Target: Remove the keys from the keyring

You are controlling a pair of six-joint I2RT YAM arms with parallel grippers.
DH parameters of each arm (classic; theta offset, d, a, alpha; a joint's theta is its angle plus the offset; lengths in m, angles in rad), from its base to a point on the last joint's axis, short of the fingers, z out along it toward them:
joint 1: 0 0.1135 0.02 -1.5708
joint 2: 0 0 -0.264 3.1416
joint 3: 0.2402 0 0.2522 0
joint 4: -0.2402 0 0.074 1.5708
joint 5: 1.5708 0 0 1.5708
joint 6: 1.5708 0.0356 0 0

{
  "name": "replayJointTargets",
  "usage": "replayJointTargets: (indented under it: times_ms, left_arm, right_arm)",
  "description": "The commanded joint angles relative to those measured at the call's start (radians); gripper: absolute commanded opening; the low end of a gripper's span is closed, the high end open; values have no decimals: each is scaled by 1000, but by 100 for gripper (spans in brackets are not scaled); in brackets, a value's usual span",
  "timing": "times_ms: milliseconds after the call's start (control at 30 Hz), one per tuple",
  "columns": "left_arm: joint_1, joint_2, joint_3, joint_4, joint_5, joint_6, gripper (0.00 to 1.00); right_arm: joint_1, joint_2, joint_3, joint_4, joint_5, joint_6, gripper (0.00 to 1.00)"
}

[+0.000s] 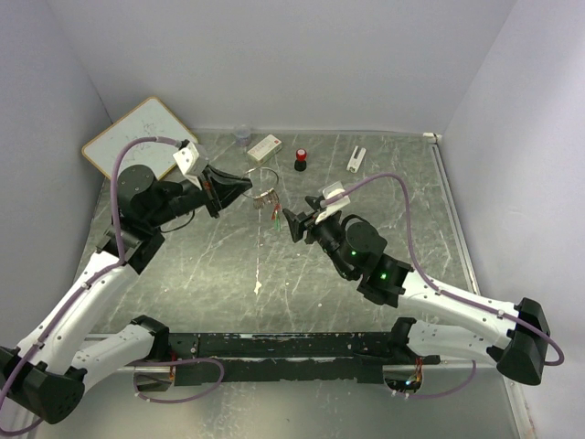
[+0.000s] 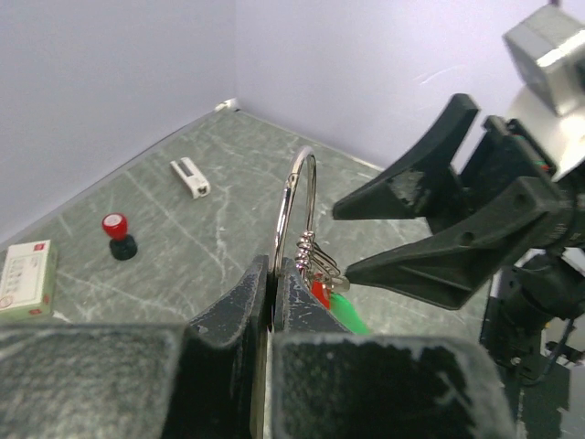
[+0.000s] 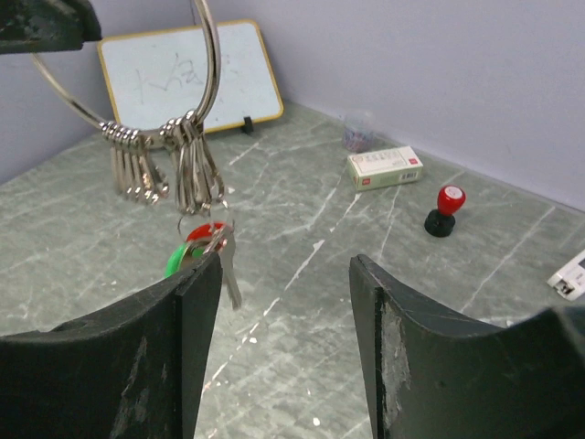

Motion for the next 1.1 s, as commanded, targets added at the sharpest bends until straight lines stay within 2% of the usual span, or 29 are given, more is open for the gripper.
replayJointTargets:
  times_ms: [0,233,700,1067]
  left_arm:
    - [-12,-46,38,49,72,-51,7]
    - [-13,-73,31,69,90,-80,7]
    - [-13,-90,17,71,17,-82,7]
    - [-13,-96,3,86,-51,-79,7]
  right_arm:
    - [4,-1,-5,52,-13,-13,59]
    - [3,8,-12,72,-13,-12,58]
    - [3,15,15,28,-86,36,55]
    - [3,-19,17,-5,-145,73,46]
